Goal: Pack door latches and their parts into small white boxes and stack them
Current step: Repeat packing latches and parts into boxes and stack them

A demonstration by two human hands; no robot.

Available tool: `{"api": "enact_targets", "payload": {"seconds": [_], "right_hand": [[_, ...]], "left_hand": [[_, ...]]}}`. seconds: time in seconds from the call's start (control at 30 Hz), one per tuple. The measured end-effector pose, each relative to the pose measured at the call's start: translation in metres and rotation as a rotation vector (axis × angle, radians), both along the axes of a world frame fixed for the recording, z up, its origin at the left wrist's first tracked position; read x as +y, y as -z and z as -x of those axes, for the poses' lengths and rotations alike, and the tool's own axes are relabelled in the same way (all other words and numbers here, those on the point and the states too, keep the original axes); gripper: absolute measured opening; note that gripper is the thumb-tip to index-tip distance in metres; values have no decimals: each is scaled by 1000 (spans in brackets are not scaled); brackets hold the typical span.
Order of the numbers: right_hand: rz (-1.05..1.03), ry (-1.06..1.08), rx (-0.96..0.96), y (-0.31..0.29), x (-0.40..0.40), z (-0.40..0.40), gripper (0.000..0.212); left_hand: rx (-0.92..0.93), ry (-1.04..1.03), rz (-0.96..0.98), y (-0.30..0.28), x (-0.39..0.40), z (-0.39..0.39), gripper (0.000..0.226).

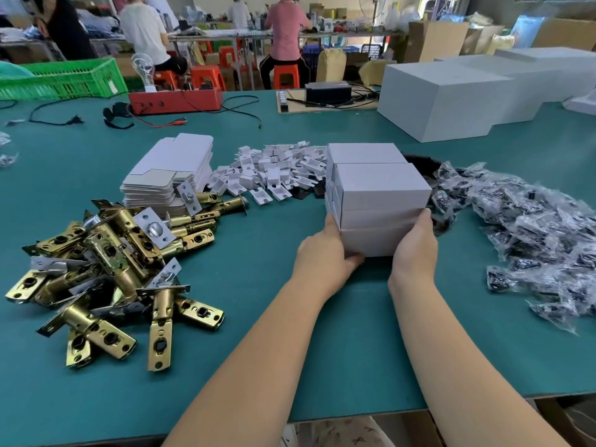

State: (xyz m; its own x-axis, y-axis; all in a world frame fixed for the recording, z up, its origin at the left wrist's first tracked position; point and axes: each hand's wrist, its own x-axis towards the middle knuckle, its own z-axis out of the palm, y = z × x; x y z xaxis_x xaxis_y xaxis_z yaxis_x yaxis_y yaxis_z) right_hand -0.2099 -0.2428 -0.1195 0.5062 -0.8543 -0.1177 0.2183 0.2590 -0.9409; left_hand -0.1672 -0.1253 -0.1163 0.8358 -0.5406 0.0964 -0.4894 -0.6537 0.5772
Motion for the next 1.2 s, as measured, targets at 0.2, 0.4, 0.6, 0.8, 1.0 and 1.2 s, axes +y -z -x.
{"api": "enact_targets", "payload": {"seconds": [0.2,0.4,0.6,0.8,1.0,1.2], "right_hand": [[101,-184,-21,6,-1,2,44],[78,-321,-83,3,-12,0,33],[210,-313,37,5,-14,-4,29],[345,-222,70,7,-9,-6,33],[371,12,75,2,-1,-1,50],[533,160,-77,-9,18,9,39]], "left_hand": [[-46,1,-15,2,-4,1,65],[-81,-22,-15,5,-5,-9,62],[-184,-78,-81,11,-7,-15,57],[-130,7,-227,1,0,-20,47],[-144,-113,-446,-58,42,-71,35],[-219,-484,-455,-80,104,-138,63]]}}
